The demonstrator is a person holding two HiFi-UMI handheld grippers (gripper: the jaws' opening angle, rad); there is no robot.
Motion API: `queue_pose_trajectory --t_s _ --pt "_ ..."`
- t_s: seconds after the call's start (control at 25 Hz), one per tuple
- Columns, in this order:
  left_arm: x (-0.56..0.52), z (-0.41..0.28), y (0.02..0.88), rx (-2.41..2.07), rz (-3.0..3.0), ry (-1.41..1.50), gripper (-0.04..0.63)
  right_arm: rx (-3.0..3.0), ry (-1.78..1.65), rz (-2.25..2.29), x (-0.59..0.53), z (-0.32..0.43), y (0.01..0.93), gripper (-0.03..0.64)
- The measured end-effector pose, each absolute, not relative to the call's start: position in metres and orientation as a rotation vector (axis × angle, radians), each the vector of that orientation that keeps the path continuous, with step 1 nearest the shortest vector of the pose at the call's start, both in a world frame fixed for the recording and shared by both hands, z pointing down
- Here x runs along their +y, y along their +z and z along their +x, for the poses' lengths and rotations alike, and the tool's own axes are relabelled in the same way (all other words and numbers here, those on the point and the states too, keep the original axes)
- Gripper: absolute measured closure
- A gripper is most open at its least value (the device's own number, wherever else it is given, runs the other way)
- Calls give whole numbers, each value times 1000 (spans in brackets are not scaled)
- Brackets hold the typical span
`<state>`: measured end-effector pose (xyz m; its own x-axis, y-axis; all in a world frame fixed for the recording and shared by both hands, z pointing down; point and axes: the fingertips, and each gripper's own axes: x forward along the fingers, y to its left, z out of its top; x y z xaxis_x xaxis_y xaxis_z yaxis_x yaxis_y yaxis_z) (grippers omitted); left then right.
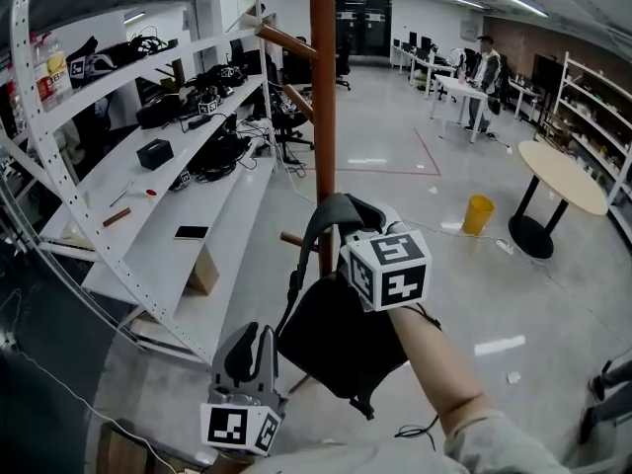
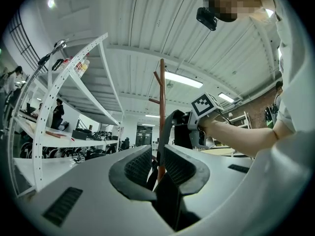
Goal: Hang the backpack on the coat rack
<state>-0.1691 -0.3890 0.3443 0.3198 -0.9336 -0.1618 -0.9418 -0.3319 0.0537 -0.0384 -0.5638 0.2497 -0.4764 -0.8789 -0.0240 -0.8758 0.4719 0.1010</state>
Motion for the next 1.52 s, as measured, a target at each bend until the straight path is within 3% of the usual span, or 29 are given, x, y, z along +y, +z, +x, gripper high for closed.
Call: queue_pose_trajectory --t_s 0.44,1.12,1.2,1.32,1.52 --pt "-395 -184 357 1830 -2513 246 509 -2619 -62 1659 -585 -40 283 581" --pt "-381 -175 371 1821 -2581 247 509 -2513 -250 1719 -580 -40 303 580" --pt "-378 -173 373 1818 -2590 241 509 -2522 -246 1706 -578 -41 306 562" --pt "-373 -172 374 1818 -2600 235 522 -2538 -227 1681 -575 -41 312 477" --pt "-364 -170 376 1821 -2597 224 522 -2520 -296 1675 -564 -40 318 452"
